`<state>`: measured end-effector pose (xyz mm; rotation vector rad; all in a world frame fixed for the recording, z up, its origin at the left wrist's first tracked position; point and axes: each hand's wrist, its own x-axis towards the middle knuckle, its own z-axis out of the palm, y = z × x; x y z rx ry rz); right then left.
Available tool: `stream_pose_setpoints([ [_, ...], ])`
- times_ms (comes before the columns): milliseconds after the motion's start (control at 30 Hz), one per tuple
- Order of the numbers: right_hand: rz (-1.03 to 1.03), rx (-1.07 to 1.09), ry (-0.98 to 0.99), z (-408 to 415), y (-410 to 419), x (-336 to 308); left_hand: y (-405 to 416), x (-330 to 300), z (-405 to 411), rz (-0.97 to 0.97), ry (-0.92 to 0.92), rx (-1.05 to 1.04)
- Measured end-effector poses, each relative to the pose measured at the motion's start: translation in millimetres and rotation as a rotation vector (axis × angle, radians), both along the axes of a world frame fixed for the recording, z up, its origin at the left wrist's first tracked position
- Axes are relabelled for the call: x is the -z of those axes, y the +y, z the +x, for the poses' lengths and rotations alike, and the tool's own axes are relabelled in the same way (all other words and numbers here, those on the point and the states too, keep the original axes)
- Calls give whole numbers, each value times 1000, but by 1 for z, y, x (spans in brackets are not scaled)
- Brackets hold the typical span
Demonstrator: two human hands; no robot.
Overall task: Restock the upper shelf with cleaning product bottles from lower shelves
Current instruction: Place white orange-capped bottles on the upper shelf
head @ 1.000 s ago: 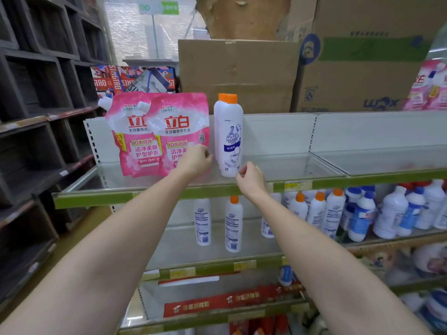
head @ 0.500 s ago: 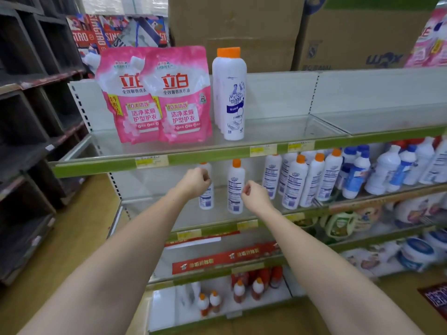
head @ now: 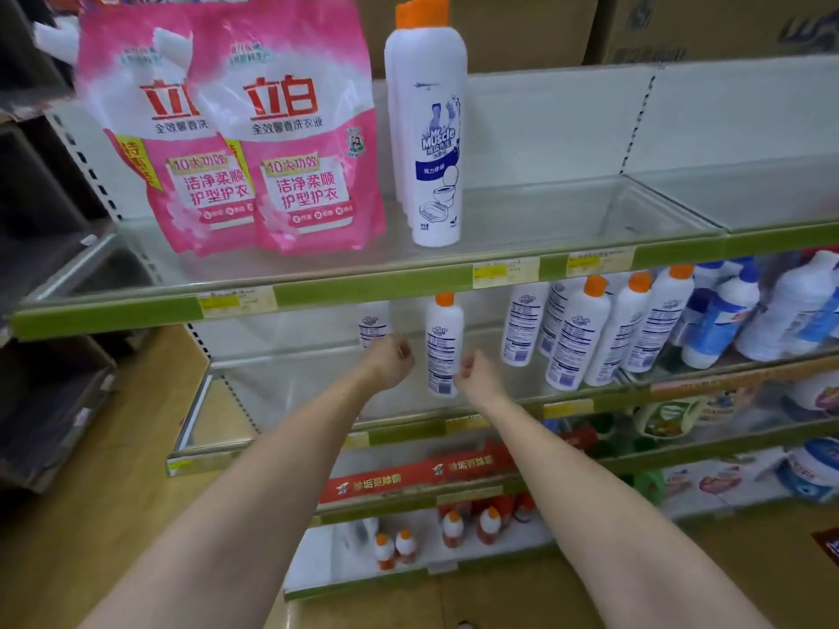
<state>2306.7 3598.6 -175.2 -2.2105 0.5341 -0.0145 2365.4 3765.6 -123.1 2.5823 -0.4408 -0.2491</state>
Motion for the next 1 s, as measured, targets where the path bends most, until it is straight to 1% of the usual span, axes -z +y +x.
stream_pose_setpoints([
  [233,45,-41,-2,41,-14,43,-24,41,36,-9,122,-21],
  [367,43,-135,19,58,-25,62,-34,53,49,-20,150,-29],
  [467,62,-211,7,69,-29,66,-44,50,53,-56,156,10],
  [600,78,-284,42,78,-35,70,-53,41,60,-194,233,-46],
  [733,97,-303,68,80,-37,71,-56,30,61,-320,275,-73],
  [1000,98,-309,95,69,-35,65,-60,24,44,-283,249,-143],
])
